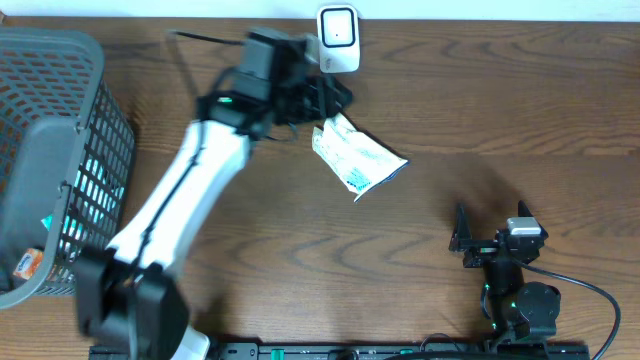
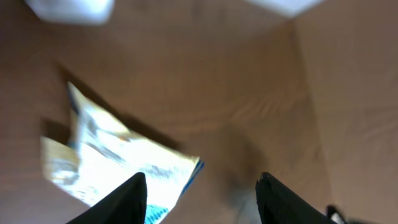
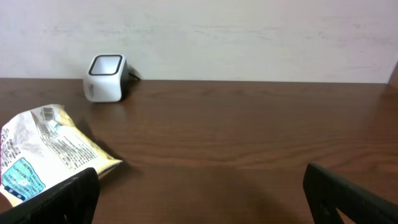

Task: Scan the item barcode
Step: 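Carry the snack bag out and drop it on the table center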

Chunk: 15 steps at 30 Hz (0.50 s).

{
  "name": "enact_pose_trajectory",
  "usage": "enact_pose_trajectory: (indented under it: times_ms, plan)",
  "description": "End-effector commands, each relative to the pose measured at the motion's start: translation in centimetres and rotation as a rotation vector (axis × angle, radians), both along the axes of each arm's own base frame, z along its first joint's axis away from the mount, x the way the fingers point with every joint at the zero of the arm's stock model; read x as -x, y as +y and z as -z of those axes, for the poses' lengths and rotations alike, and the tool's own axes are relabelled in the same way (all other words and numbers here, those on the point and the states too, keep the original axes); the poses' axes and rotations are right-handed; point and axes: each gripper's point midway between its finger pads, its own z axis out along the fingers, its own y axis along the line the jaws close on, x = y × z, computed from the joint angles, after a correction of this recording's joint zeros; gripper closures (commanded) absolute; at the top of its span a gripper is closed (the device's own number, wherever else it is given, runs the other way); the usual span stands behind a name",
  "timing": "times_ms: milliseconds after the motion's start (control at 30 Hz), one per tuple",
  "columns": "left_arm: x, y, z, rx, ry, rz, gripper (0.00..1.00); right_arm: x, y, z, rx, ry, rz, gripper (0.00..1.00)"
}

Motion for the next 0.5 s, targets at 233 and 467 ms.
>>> enact_pose_trajectory:
  times_ms: [233, 467]
  plan:
    - [2.8, 14.9, -16.0, 0.02, -0.415, -0.311, 0.15, 0.0, -0.1, 0.1, -0.01, 0.002, 0.004, 0.01]
    - [6.7, 28.2, -15.8, -0.173, -0.369, -0.738, 0.07, 0.0, -0.1, 0.1, -0.01, 0.002, 0.005, 0.01]
